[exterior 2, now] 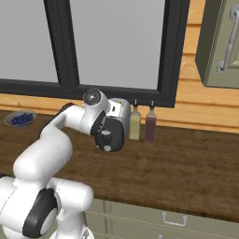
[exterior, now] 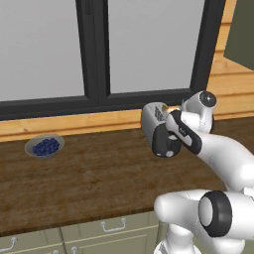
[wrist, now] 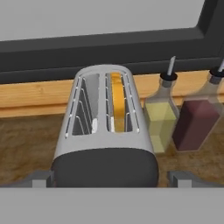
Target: Start the toaster. Once the lever pops up, take the bread to the plate on the dining counter.
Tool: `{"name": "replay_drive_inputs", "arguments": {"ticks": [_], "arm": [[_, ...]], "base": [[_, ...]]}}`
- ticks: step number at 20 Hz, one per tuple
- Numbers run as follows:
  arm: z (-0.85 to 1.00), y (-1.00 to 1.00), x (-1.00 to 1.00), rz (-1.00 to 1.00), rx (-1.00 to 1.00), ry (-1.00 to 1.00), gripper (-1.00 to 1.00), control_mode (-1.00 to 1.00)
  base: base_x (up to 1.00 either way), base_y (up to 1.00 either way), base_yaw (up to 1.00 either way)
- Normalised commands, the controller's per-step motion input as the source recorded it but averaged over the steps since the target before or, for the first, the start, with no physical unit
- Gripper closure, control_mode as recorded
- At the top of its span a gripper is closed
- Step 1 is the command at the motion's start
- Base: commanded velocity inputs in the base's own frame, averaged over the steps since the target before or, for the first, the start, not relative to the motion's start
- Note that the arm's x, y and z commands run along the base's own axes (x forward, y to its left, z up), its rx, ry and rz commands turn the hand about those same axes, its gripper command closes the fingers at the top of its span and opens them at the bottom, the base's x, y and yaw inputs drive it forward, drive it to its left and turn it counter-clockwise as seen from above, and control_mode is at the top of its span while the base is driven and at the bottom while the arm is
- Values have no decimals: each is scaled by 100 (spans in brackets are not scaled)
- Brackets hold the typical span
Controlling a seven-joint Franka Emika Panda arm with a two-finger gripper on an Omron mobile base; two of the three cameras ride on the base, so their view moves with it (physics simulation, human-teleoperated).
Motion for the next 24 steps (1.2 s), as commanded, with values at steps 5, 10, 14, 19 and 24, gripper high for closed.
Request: {"name": "replay_drive_inputs", "arguments": {"ticks": [5,10,14,19,24], "arm": [[-12,-11,28,0,1,3,-100,-100],[-32,-1,15,0,2,0,-100,-100],[-22,0,23,0,2,0,-100,-100],[-5,0,36,0,4,0,-100,-100],[-4,-2,30,0,4,0,-100,-100]], "base": [[0,0,0],[0,0,0],[0,0,0],[0,0,0],[0,0,0]]}}
